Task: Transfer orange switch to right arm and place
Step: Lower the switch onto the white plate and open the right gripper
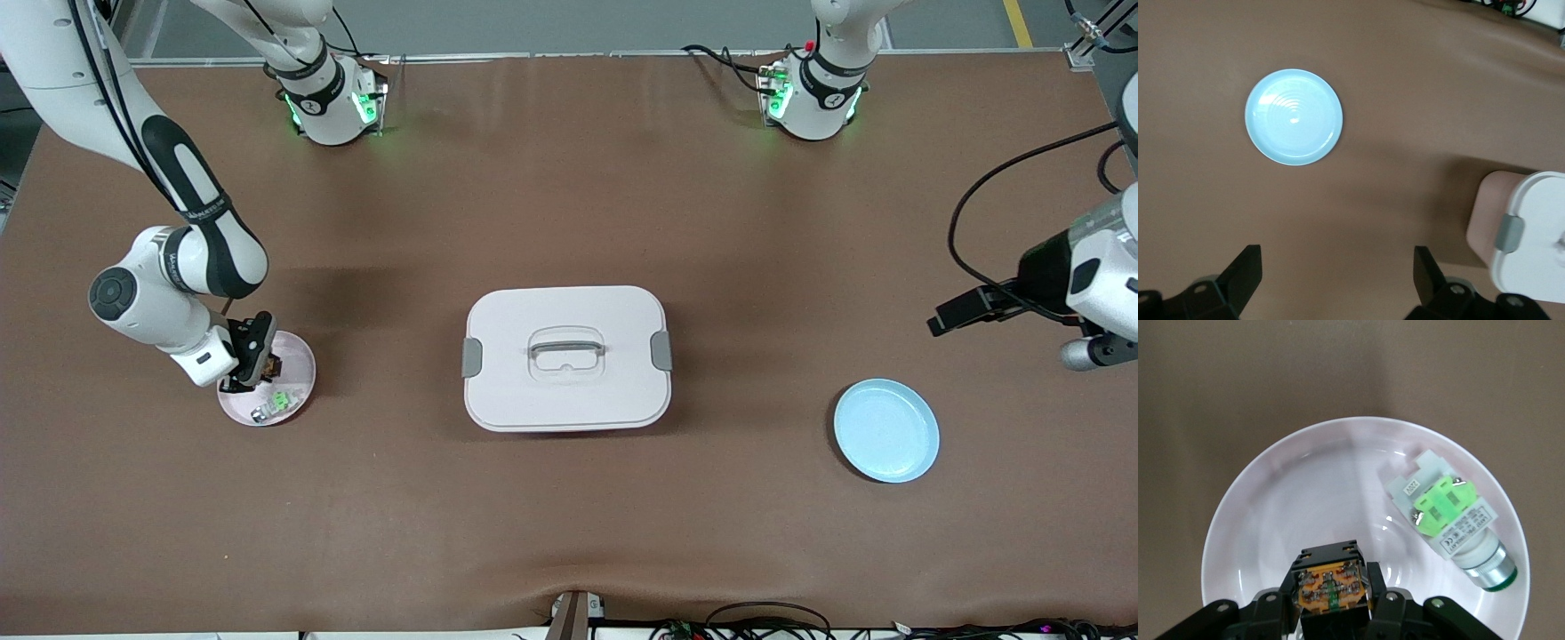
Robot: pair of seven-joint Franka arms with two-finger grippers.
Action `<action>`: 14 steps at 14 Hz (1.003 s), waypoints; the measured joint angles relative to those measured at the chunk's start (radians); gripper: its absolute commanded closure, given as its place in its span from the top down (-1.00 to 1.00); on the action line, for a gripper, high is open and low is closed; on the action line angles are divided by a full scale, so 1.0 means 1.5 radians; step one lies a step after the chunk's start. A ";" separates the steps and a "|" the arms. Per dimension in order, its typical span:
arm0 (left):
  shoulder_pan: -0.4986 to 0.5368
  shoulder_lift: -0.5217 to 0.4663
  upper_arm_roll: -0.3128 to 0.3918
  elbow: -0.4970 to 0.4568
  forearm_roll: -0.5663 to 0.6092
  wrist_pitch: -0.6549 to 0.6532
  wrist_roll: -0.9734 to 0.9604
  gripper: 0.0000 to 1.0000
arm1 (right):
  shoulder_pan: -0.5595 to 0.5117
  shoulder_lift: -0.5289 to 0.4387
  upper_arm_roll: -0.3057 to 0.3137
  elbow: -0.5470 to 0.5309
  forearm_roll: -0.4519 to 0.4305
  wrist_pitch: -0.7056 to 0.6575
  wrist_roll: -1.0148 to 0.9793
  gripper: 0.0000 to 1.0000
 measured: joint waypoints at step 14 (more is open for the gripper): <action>0.010 0.000 -0.002 -0.013 0.016 0.000 0.030 1.00 | -0.012 0.007 0.001 0.065 0.000 -0.103 -0.001 1.00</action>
